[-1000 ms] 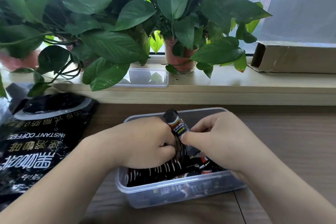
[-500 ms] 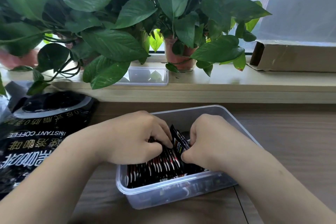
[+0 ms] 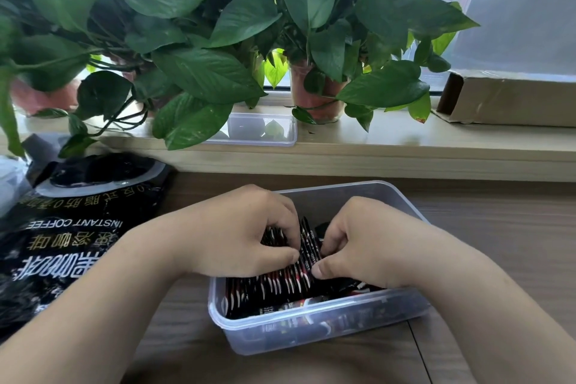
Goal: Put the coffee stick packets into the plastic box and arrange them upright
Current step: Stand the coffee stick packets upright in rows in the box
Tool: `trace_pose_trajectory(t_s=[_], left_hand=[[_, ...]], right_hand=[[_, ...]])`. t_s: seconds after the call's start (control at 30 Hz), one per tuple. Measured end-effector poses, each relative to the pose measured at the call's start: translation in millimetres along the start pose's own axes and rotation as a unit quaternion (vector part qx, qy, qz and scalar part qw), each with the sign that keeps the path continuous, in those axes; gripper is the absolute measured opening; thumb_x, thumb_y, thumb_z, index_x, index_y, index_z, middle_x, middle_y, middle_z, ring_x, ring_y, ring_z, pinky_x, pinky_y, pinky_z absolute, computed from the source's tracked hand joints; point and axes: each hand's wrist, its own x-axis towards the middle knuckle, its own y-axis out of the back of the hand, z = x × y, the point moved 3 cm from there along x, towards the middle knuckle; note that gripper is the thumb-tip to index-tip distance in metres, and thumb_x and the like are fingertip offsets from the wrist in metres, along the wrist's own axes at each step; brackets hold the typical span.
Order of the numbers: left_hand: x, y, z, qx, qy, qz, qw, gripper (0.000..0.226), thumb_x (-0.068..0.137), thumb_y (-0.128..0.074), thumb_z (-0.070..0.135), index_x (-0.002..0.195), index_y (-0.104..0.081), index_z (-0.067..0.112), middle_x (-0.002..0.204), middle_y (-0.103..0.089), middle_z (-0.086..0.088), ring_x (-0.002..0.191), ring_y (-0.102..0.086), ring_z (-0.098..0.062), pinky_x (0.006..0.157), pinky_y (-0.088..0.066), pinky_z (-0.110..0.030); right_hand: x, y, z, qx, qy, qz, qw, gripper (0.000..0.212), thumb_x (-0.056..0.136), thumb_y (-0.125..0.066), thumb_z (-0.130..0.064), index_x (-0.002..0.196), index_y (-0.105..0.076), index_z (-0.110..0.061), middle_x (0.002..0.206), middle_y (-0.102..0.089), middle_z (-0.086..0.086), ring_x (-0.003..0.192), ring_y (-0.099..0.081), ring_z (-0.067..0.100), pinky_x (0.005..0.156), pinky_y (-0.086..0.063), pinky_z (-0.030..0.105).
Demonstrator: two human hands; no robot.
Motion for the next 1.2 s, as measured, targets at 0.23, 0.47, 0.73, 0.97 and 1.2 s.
trace_pose_trajectory(t_s=[0.23, 0.47, 0.73, 0.97, 1.2], left_hand=[[0.0, -4.2, -0.3, 0.047, 0.003, -0.053, 0.997, 0.051, 0.074, -0.048, 0.02, 0.117, -0.074, 0.031, 0.124, -0.062, 0.02, 0.114, -0.056, 0.005, 0.101, -0.041, -0.018], [-0.2, -3.2, 4.9, 0.065, 0.017, -0.102, 0.992, 0.068, 0.073, -0.044, 0.023, 0.138, -0.052, 0.042, 0.152, -0.037, 0.027, 0.139, -0.029, 0.011, 0.118, -0.025, -0.022], [2.3, -6.1, 2.5, 0.066, 0.003, -0.167, 0.984, 0.074, 0.074, -0.041, 0.026, 0.145, -0.043, 0.046, 0.152, -0.037, 0.031, 0.141, -0.019, 0.014, 0.12, -0.019, -0.024], [2.8, -10.3, 0.6, 0.122, -0.021, -0.151, 0.981, 0.073, 0.068, -0.033, 0.043, 0.139, -0.041, 0.055, 0.143, -0.041, 0.035, 0.132, -0.026, 0.014, 0.11, -0.019, -0.01], [2.2, -16.4, 1.8, 0.157, -0.002, -0.134, 0.978, 0.072, 0.063, -0.032, 0.054, 0.134, -0.036, 0.062, 0.132, -0.039, 0.035, 0.124, -0.026, 0.01, 0.101, -0.027, -0.014]], right_hand=[[4.3, -0.8, 4.4, 0.038, 0.015, 0.019, 0.999, 0.016, 0.08, -0.079, -0.037, 0.094, -0.08, -0.028, 0.082, -0.076, -0.007, 0.064, -0.065, 0.003, 0.071, -0.059, 0.026], [-0.6, 22.1, 12.5, 0.04, 0.057, 0.051, 0.996, 0.008, 0.085, -0.075, -0.026, 0.09, -0.08, -0.029, 0.063, -0.071, -0.021, 0.058, -0.064, -0.006, 0.054, -0.047, 0.008], [4.1, 31.6, 19.2, -0.048, 0.138, 0.045, 0.988, 0.024, 0.089, -0.067, -0.017, 0.102, -0.078, -0.034, 0.106, -0.073, -0.021, 0.099, -0.065, -0.003, 0.096, -0.051, 0.027], [10.9, 12.4, 19.0, -0.123, 0.144, -0.007, 0.982, 0.016, 0.081, -0.072, -0.042, 0.092, -0.079, -0.032, 0.105, -0.07, -0.014, 0.098, -0.061, 0.003, 0.089, -0.051, 0.031], [9.0, 11.0, 15.2, -0.146, 0.061, 0.024, 0.987, 0.055, 0.069, -0.081, -0.046, 0.116, -0.059, -0.027, 0.112, -0.048, -0.009, 0.104, -0.051, 0.013, 0.092, -0.05, 0.033]])
